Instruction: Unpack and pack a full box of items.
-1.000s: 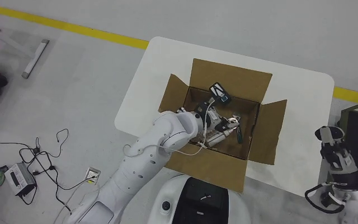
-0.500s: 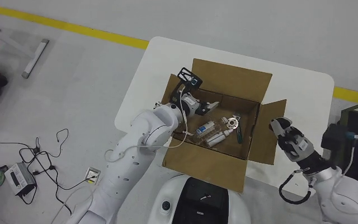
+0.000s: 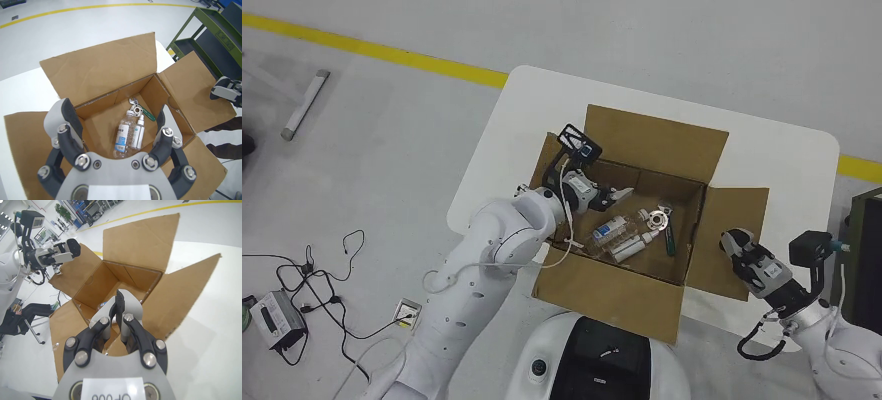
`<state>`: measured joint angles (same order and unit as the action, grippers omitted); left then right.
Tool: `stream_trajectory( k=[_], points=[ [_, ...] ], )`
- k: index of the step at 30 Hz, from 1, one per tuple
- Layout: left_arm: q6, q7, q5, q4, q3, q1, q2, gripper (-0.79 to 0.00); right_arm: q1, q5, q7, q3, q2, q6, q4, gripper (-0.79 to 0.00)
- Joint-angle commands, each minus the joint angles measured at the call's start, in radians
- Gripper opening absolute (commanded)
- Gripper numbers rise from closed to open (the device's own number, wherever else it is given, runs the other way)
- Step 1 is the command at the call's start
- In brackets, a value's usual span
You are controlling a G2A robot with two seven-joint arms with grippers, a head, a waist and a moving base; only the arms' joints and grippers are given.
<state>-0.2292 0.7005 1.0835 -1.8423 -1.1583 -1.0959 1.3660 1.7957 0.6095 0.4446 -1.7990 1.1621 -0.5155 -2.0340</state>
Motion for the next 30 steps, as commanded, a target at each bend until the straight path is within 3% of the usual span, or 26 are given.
stream_trajectory(
  k=[1, 10, 19, 25, 30],
  points=[
    [-0.03, 0.008, -0.012, 0.011, 0.03, 0.013, 0.002, 0.0, 0.022, -0.005, -0.01, -0.016, -0.001, 0.0, 0.015, -0.785],
    [-0.066, 0.014, 0.006, 0.075, 0.156, 0.067, 0.015, 0.0, 0.035, 0.014, -0.074, -0.007, -0.001, -0.007, 0.081, -0.785],
    [-0.065, 0.013, 0.004, 0.078, 0.159, 0.068, 0.016, 0.0, 0.015, 0.033, -0.145, 0.026, 0.001, -0.015, 0.145, -0.785],
    [-0.068, 0.008, 0.007, 0.079, 0.161, 0.063, 0.015, 0.0, 0.021, -0.002, -0.255, 0.01, 0.004, -0.046, 0.124, -0.785],
    [-0.134, 0.118, 0.105, 0.114, 0.217, 0.106, 0.013, 0.0, 0.044, -0.026, -0.331, -0.028, 0.005, -0.072, 0.065, -0.785]
  ],
)
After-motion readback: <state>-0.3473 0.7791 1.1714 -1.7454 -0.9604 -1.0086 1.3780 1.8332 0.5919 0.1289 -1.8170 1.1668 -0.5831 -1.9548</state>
